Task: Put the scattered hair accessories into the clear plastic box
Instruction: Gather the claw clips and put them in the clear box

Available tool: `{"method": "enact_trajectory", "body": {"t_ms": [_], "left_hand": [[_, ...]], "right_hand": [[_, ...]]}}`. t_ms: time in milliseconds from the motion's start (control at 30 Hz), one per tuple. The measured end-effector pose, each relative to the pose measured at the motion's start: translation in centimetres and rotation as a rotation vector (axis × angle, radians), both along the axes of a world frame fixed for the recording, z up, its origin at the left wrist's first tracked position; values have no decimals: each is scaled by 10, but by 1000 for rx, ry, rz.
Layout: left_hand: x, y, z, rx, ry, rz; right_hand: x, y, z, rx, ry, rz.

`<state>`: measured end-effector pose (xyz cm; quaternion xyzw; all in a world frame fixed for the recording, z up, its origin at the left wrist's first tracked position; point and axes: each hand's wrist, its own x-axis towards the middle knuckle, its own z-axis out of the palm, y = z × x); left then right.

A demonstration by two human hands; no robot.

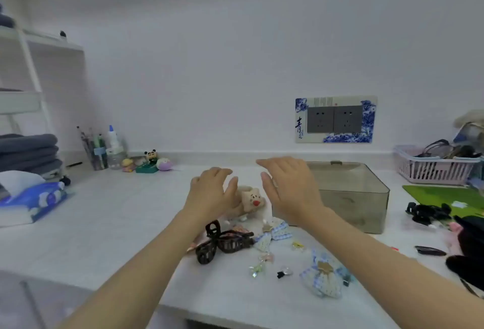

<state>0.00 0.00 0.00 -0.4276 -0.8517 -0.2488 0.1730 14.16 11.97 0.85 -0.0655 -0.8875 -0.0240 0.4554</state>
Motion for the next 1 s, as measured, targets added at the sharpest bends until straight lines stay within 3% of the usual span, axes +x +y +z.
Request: {"method": "enact_trajectory", "body": {"t_ms": [100,200,333,467,700,1000], "left_hand": [[-27,-1,-16,-147,-137,28],[-62,5,-31,-249,-314,-7],[-81,15,-35,-192,-417,-160],[-90,7,-34,-142,-475,-208],[-83,-18,-33,-184,-418,-249],[-47,-27,-38,-90,-466,-212]], "right_hand": [[-20,-4,-12,-8,-75,43],[-49,-3,-16,17,-298,49],[-80,-2,-17,-86,-661,-57],[-108,0,-24,-192,-847,-153],[-108,-6,-19,-378,-878,-93],[-73,-28,-12,-390,-879,-53]]}}
